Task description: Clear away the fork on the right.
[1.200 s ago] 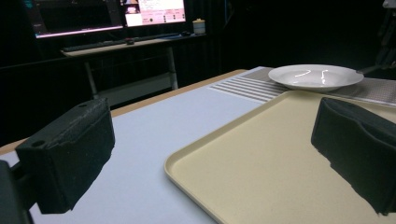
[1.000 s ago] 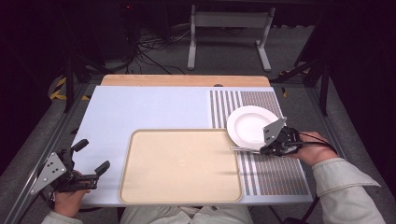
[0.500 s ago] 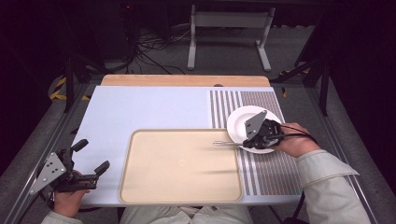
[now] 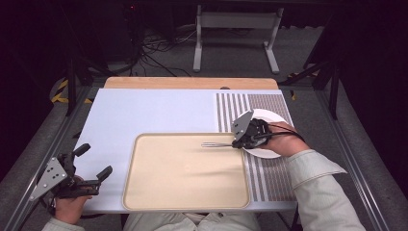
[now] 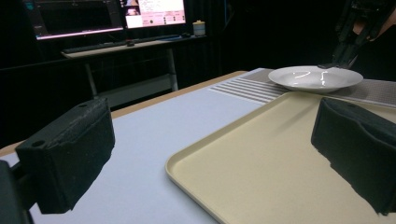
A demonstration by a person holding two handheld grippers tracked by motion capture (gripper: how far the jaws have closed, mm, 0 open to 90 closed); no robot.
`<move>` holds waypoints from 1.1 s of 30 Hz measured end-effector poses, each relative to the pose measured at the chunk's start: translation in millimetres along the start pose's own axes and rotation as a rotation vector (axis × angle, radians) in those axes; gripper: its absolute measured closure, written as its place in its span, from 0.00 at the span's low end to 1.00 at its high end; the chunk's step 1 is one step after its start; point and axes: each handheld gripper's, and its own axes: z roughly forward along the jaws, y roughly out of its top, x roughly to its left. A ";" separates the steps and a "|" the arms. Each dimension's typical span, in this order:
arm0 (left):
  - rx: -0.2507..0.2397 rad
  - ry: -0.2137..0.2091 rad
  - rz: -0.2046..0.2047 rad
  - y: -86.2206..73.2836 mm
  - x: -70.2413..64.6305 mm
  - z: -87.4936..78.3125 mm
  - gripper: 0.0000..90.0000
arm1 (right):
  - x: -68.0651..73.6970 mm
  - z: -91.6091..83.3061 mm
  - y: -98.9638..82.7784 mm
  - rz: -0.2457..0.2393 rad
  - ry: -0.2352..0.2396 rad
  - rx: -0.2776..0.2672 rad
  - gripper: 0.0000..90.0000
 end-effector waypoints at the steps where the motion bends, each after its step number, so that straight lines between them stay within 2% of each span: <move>1: -0.001 -0.003 -0.001 0.0 0.2 0.0 0.00 | -1.0 2.0 2.2 -0.003 0.000 0.003 0.96; 12: -0.002 -0.005 -0.002 0.0 0.2 0.0 0.00 | -12.0 25.3 22.5 -0.027 0.027 0.000 0.96; 26: -0.003 -0.004 -0.002 -0.1 0.2 -0.9 0.00 | -18.9 55.0 34.7 -0.043 0.080 0.026 0.96; 33: -0.003 -0.006 -0.002 -0.3 0.5 -1.1 0.00 | -20.5 68.0 37.7 -0.036 0.097 0.048 0.96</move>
